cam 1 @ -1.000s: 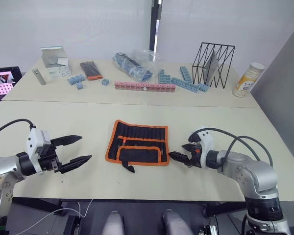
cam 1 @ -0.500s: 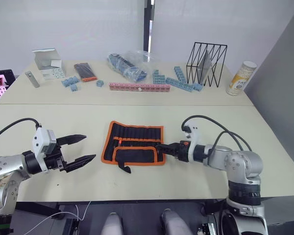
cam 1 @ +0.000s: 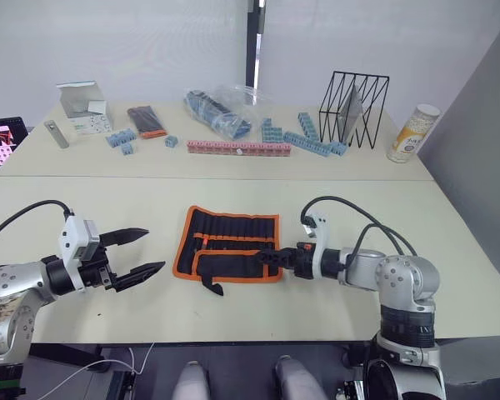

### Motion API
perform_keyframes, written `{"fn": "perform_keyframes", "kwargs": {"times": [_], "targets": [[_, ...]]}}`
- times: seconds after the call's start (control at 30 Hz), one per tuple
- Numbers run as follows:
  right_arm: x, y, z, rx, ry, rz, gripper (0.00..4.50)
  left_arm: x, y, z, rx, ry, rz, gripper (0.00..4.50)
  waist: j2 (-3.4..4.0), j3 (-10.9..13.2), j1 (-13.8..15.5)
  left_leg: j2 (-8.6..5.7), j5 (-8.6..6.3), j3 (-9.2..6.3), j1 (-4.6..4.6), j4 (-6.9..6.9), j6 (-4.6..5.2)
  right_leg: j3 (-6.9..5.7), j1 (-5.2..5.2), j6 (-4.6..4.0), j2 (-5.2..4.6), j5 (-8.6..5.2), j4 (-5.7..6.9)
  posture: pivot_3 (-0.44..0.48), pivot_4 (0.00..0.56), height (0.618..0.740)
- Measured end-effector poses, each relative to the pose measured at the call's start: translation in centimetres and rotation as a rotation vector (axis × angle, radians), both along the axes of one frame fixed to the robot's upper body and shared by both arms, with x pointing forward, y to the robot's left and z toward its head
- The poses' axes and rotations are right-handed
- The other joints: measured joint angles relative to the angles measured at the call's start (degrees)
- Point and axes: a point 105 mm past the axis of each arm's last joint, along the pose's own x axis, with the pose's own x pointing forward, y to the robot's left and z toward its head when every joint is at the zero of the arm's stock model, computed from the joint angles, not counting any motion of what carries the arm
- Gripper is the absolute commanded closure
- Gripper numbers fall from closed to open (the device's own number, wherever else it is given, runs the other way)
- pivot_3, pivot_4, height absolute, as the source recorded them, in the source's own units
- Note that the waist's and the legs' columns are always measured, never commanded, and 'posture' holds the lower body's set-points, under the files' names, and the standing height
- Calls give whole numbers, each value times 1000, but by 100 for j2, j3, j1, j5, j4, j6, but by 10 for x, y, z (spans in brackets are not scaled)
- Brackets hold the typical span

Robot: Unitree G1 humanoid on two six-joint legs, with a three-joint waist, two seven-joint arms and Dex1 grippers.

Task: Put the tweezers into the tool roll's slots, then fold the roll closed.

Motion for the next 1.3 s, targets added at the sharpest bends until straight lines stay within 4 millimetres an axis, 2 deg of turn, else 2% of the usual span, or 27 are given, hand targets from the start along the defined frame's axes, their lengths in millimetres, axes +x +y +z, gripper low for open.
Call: {"fn": "perform_keyframes", "kwargs": {"times": [0.1, 0.13, 0.53, 0.57, 0.97, 1.17, 1.3], "targets": [[3, -2, -1, 33, 28, -19, 0, 0, -2, -3, 5, 9, -5, 39, 0, 0, 0, 0, 0, 0, 0, 0, 0, 0, 0, 0, 0, 0, 0, 0, 150, 663], [3, -3, -2, 38, 37, -25, 247, 0, -2, -3, 6, 11, -7, 9, 0, 0, 0, 0, 1, 0, 0, 0, 1, 0, 1, 0, 0, 0, 0, 0, 150, 663], [9, -12, -13, 63, 105, -92, 4321, 0, -3, -4, 6, 13, -9, 0, 1, 1, 0, 0, 1, 0, -3, 0, 2, 0, -1, 1, 0, 1, 0, 0, 150, 663], [9, -11, -12, 67, 101, -90, 4473, 0, -3, -4, 6, 13, -10, 0, 0, 0, 0, 0, 1, -1, -1, 0, 2, -1, 2, 1, 0, 1, 0, 0, 150, 663], [9, -21, -7, 82, 91, -117, 4473, 1, -6, -11, 4, 44, -27, 0, 4, 2, 24, -2, 7, -1, -10, 2, 11, 0, -3, 0, -1, 1, 0, 0, 150, 663], [5, -20, -4, -87, -94, -94, 4473, 3, -7, -11, 4, 46, -30, 0, 5, 3, 20, -2, 7, -3, -16, -1, 11, -2, -6, 2, -1, 0, -3, 0, 150, 663], [0, -11, 3, -161, -240, -58, 4473, 4, -6, -13, 11, 54, -31, 0, 6, 3, 17, -2, 7, -4, -17, 0, 11, -2, -6, 2, -1, 0, -3, 0, 150, 663]]}}
